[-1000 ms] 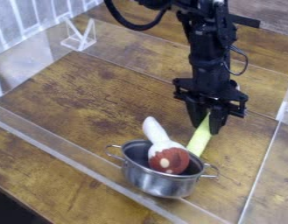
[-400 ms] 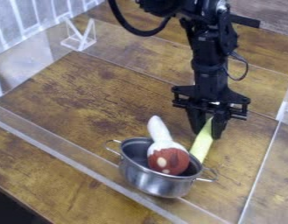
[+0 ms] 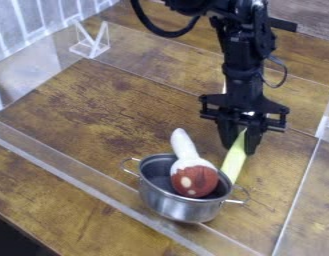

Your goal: Move the green spoon to the right

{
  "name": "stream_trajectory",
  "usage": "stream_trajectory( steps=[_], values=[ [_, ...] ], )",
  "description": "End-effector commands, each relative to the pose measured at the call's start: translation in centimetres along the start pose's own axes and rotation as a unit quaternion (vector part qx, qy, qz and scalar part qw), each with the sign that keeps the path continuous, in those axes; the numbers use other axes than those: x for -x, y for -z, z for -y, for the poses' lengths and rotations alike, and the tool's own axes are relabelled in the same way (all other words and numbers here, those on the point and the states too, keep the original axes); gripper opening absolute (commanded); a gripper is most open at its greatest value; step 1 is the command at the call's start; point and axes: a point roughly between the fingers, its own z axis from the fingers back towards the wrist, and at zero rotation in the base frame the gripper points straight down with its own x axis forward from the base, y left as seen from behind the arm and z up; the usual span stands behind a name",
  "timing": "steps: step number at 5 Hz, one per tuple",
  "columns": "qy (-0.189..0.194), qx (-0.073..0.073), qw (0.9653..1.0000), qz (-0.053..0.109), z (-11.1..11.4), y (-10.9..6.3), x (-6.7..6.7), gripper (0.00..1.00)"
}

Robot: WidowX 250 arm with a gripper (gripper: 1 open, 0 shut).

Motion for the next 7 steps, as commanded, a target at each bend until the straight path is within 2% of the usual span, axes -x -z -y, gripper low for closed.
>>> stream_trajectory(
  steps=[1, 2, 3, 5, 7],
  values=[
    [-0.001, 0.005, 0.9996, 0.029, -0.5, -1.1, -0.9, 0.0],
    [-0.008, 0.002, 0.9996, 0.026, -0.4, -1.8, -1.2, 1.0],
    [-0.015, 0.0, 0.9996, 0.024, -0.4, -2.6, -1.3, 1.0],
    [-0.015, -0.01, 0.9998, 0.013, -0.4, -3.1, -0.9, 1.0],
    [0.013, -0.019, 0.9997, -0.004, -0.9, -3.8, -1.5, 1.0]
  ],
)
